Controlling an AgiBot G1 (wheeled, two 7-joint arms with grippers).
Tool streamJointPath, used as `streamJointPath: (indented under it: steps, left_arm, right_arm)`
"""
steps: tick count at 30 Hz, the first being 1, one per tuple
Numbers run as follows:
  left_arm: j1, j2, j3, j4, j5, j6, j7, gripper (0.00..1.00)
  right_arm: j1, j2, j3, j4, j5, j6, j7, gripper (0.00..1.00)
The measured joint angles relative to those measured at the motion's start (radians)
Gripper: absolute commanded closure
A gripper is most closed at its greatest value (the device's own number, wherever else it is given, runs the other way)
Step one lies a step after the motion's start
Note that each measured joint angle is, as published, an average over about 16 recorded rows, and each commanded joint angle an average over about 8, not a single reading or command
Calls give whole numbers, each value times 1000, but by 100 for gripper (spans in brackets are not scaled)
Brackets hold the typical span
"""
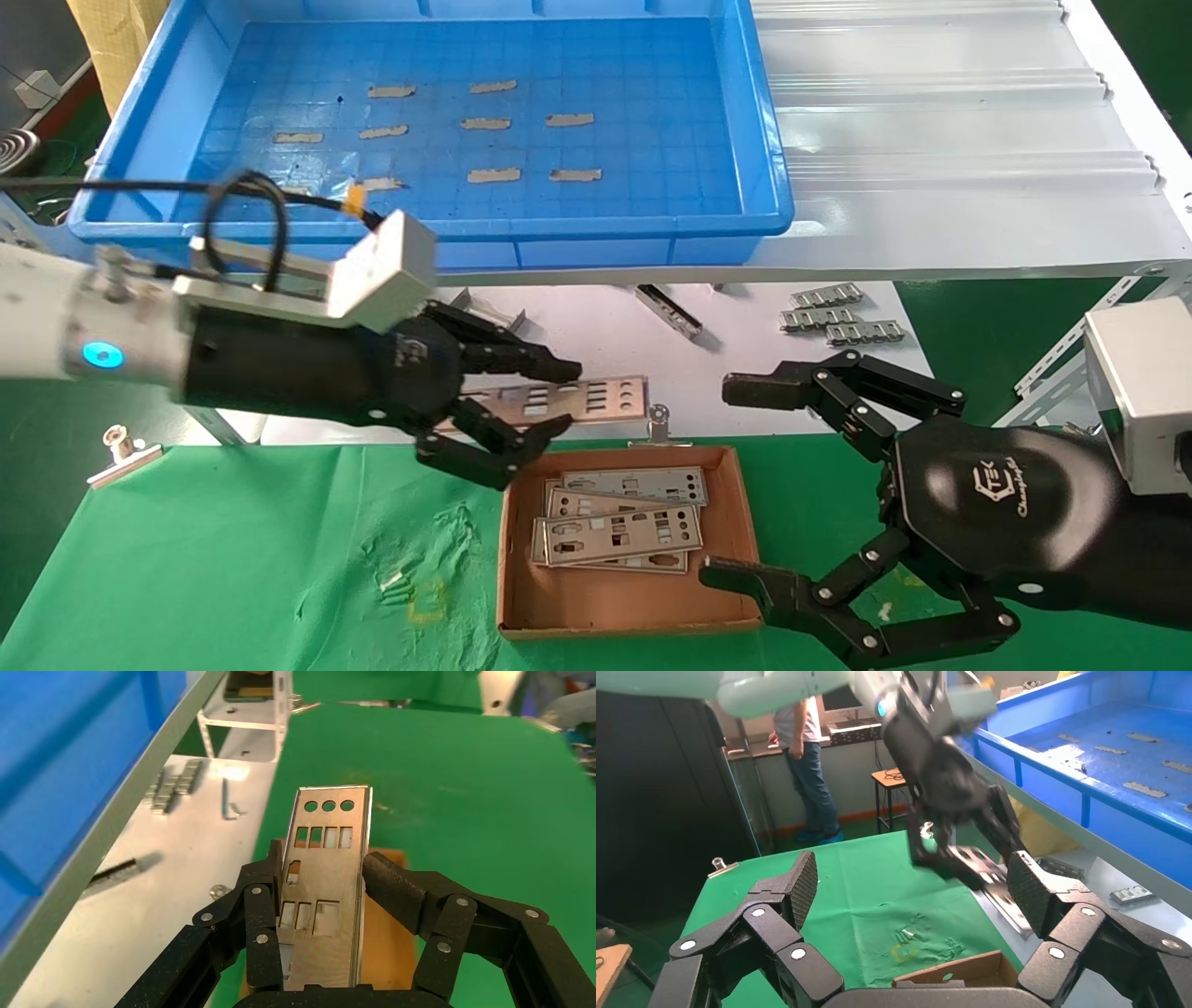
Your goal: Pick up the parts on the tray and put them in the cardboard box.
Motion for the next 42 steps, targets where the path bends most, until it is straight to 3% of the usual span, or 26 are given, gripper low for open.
streamJointPath:
  steps: [10,21,23,29,31,42]
  left_arm:
    - [130,123,38,93,62,-162,88,100]
    - [178,233,56,226,101,-261,214,100]
    - [182,246,58,246,105,-271,236,90]
    - [190,278,60,301,112,-289,294,16]
    - [192,287,59,317,112,-292,311,1]
    - [184,312,47,392,88,-264,364,0]
  right_arm:
    - [0,0,0,0,0,0,0,0]
    - [0,0,0,0,0,0,0,0]
    - [0,0,0,0,0,0,0,0]
    - [0,0,0,0,0,0,0,0]
    - [0,0,0,0,0,0,0,0]
    - [0,0,0,0,0,0,0,0]
